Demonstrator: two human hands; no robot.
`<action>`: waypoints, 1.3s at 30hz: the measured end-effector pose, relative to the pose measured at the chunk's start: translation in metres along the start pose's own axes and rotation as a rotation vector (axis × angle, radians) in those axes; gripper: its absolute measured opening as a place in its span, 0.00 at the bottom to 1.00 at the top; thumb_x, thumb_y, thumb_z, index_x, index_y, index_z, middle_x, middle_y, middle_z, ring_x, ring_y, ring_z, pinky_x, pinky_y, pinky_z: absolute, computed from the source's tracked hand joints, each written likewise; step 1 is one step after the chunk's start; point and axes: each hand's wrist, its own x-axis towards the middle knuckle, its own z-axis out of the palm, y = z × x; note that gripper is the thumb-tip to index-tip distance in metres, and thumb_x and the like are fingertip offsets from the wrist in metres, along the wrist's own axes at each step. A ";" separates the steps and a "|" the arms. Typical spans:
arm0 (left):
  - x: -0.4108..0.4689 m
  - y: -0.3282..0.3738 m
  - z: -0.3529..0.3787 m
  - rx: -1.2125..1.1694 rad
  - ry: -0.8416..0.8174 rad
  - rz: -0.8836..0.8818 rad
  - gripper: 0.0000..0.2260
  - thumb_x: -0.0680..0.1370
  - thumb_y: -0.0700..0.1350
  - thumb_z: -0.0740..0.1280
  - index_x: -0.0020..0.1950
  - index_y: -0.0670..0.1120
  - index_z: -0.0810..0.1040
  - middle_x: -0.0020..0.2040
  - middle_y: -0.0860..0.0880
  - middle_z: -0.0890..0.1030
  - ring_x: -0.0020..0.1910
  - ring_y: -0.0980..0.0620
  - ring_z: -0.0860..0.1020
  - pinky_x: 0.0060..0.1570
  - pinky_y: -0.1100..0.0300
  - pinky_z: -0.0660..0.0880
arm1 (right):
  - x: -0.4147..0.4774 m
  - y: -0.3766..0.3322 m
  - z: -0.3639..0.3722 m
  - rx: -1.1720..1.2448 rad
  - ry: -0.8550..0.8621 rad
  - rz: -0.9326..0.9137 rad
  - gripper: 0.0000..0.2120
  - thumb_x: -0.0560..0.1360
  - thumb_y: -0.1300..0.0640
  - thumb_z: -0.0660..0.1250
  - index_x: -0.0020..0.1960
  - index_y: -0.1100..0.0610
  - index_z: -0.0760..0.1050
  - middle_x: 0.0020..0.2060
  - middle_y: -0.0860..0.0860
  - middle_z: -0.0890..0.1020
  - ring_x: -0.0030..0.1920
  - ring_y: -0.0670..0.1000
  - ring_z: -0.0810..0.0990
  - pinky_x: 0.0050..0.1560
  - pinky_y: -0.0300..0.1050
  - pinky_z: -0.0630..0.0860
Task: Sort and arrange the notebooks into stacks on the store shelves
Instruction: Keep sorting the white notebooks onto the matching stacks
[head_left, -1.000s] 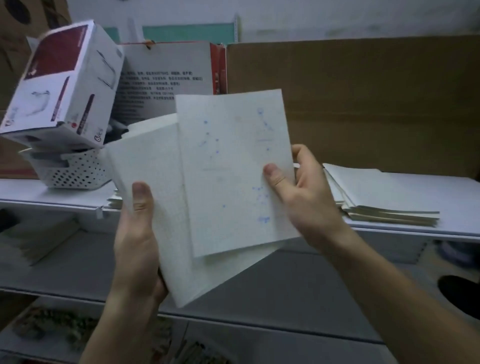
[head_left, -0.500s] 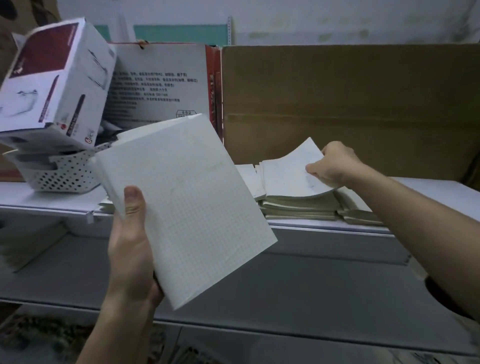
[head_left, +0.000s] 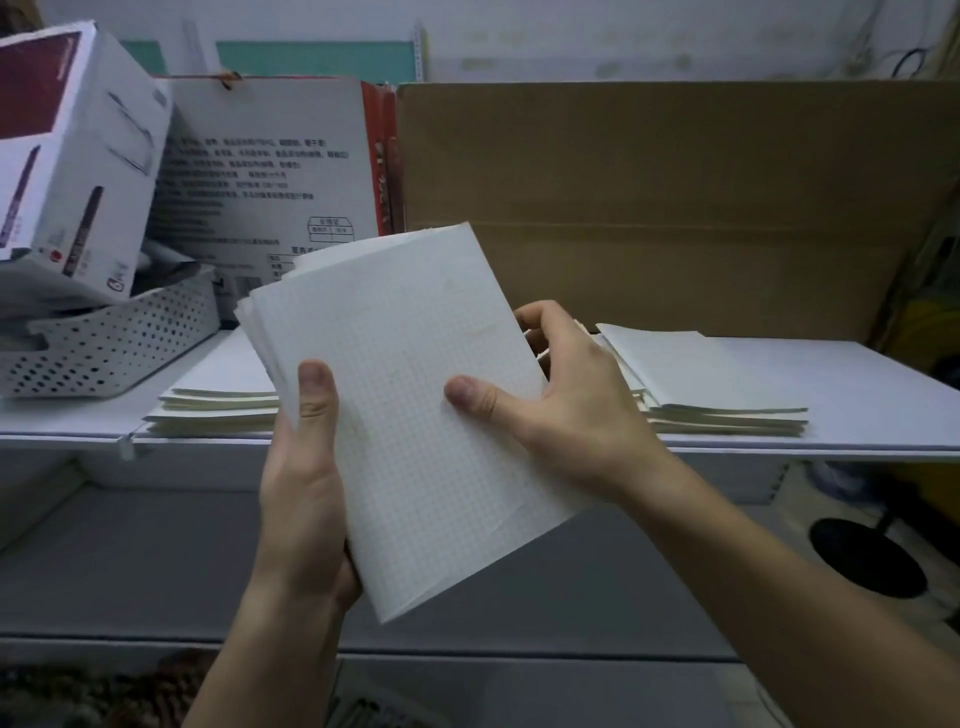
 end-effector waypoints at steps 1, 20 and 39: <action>0.000 0.000 0.002 -0.006 -0.017 0.001 0.27 0.80 0.63 0.58 0.74 0.52 0.71 0.62 0.44 0.84 0.57 0.39 0.85 0.47 0.39 0.83 | -0.003 0.003 0.002 -0.044 0.064 -0.009 0.26 0.67 0.34 0.75 0.57 0.46 0.73 0.48 0.40 0.80 0.45 0.39 0.79 0.40 0.35 0.78; 0.003 -0.018 0.035 0.042 0.083 0.001 0.25 0.79 0.64 0.61 0.73 0.54 0.73 0.61 0.50 0.85 0.57 0.44 0.85 0.56 0.37 0.81 | 0.027 0.049 -0.126 0.286 0.225 0.197 0.10 0.84 0.61 0.60 0.62 0.58 0.76 0.53 0.53 0.85 0.50 0.53 0.85 0.51 0.50 0.82; -0.001 -0.016 0.042 0.040 0.080 -0.047 0.23 0.80 0.65 0.60 0.70 0.55 0.76 0.59 0.50 0.86 0.53 0.44 0.86 0.41 0.45 0.85 | 0.067 0.136 -0.160 -0.830 0.287 0.339 0.21 0.80 0.43 0.64 0.64 0.56 0.76 0.59 0.55 0.79 0.57 0.58 0.79 0.55 0.54 0.78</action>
